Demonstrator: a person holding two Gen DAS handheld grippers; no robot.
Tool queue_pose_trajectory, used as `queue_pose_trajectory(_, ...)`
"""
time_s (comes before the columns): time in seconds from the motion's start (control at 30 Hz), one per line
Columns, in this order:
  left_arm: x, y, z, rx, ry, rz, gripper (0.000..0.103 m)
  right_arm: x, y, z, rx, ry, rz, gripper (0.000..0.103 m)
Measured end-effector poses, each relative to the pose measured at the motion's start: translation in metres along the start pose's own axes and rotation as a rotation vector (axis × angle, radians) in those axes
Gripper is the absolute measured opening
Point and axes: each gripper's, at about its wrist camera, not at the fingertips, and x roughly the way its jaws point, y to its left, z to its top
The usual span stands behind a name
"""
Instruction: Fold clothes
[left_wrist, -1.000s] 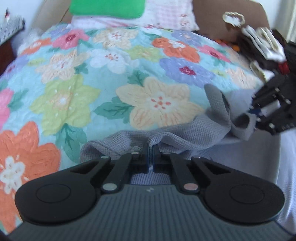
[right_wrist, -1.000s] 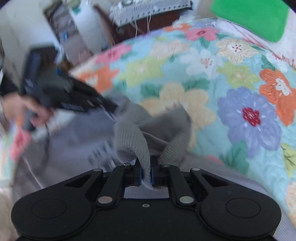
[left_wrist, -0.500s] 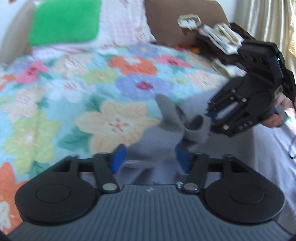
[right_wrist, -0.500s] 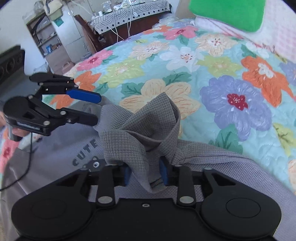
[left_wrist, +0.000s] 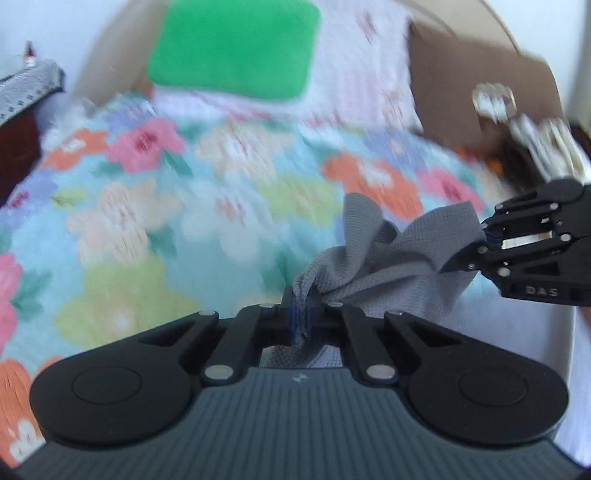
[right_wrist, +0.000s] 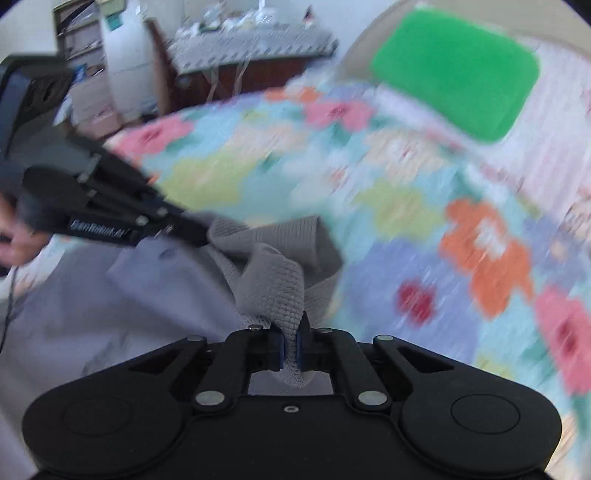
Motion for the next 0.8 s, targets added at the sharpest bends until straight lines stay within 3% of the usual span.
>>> queue_pose_trajectory(0.03, 0.003, 0.001, 0.009, 0.007, -0.040, 0.030, 0.005, 0.005, -0.008, 0.013, 0.029, -0.025, -0.045, 0.005)
queue_pose_trajectory(0.1, 0.020, -0.002, 0.018, 0.034, -0.075, 0.172, 0.009, 0.018, -0.022, 0.037, 0.101, -0.064, -0.142, 0.009)
queue_pose_trajectory(0.13, 0.032, -0.002, 0.021, 0.039, -0.069, 0.248, 0.016, 0.028, -0.027, 0.042, 0.109, -0.059, -0.203, 0.016)
queue_pose_trajectory(0.2, 0.054, 0.004, 0.022, 0.047, 0.009, 0.336, 0.028, 0.050, -0.033, 0.046, 0.099, -0.025, -0.338, 0.056)
queue_pose_trajectory(0.23, 0.059, 0.009, 0.018, 0.038, 0.044, 0.344, 0.031, 0.056, -0.039, 0.041, 0.121, -0.005, -0.354, 0.057)
queue_pose_trajectory(0.3, 0.067, 0.018, 0.010, 0.023, 0.108, 0.351, 0.032, 0.060, -0.054, 0.027, 0.191, 0.039, -0.340, 0.057)
queue_pose_trajectory(0.37, 0.059, 0.027, -0.001, 0.015, 0.132, 0.311, 0.041, 0.065, -0.068, 0.013, 0.261, 0.084, -0.325, 0.057)
queue_pose_trajectory(0.43, 0.048, 0.034, -0.014, 0.030, 0.146, 0.293, 0.044, 0.060, -0.082, -0.006, 0.362, 0.110, -0.256, 0.057)
queue_pose_trajectory(0.63, 0.031, 0.056, -0.042, -0.027, 0.236, 0.184, 0.055, 0.057, -0.092, -0.030, 0.528, 0.104, 0.007, 0.058)
queue_pose_trajectory(0.73, 0.035, 0.059, -0.047, -0.060, 0.256, 0.174, 0.061, 0.063, -0.088, -0.024, 0.626, 0.083, 0.066, 0.061)
queue_pose_trajectory(0.8, 0.037, 0.059, -0.047, -0.062, 0.255, 0.177, 0.061, 0.069, -0.085, -0.020, 0.680, 0.071, 0.070, 0.070)
